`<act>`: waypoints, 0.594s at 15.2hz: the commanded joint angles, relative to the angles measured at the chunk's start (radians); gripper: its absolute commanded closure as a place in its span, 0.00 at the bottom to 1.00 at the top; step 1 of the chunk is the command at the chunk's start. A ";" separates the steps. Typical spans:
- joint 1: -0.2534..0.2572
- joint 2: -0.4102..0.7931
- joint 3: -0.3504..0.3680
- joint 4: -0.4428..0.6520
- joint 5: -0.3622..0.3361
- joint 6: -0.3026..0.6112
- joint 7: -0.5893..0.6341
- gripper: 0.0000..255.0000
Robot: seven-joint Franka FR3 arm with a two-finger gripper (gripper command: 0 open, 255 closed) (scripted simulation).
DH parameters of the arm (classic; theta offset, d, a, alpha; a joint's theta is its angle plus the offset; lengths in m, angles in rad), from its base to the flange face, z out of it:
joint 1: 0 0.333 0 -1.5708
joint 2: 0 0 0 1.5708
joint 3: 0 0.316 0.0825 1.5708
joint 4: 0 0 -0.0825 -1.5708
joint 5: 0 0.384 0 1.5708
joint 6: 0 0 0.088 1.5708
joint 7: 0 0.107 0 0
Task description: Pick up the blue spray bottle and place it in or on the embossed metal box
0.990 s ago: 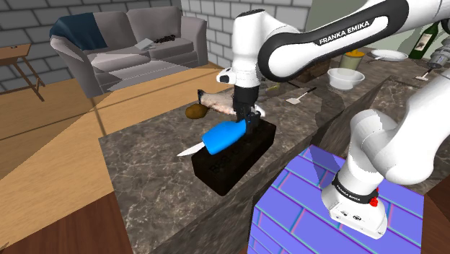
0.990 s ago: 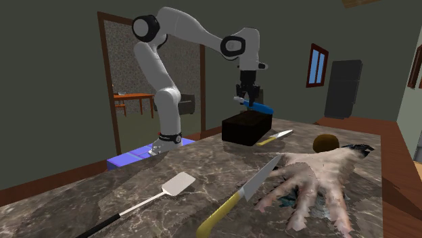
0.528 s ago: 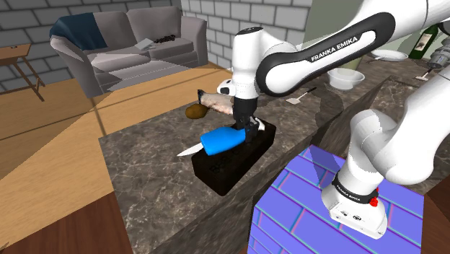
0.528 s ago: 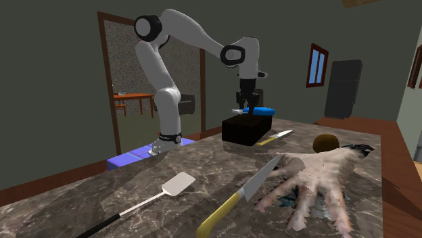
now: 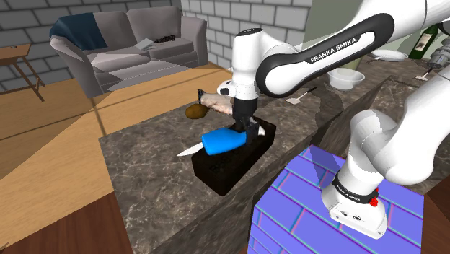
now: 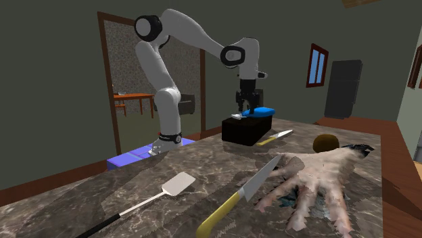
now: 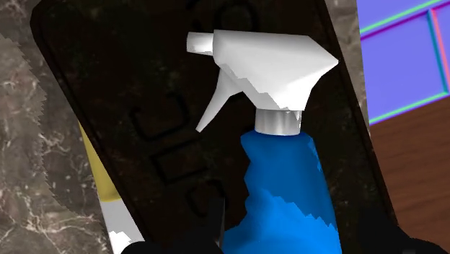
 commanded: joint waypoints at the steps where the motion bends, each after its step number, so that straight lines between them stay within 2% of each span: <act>1: 0.000 0.000 0.000 0.000 0.000 0.000 0.000 0.00; 5: 0.000 0.000 0.000 0.000 0.000 0.000 0.000 0.00; 9: -0.001 -0.039 0.006 0.098 -0.001 -0.137 0.003 0.00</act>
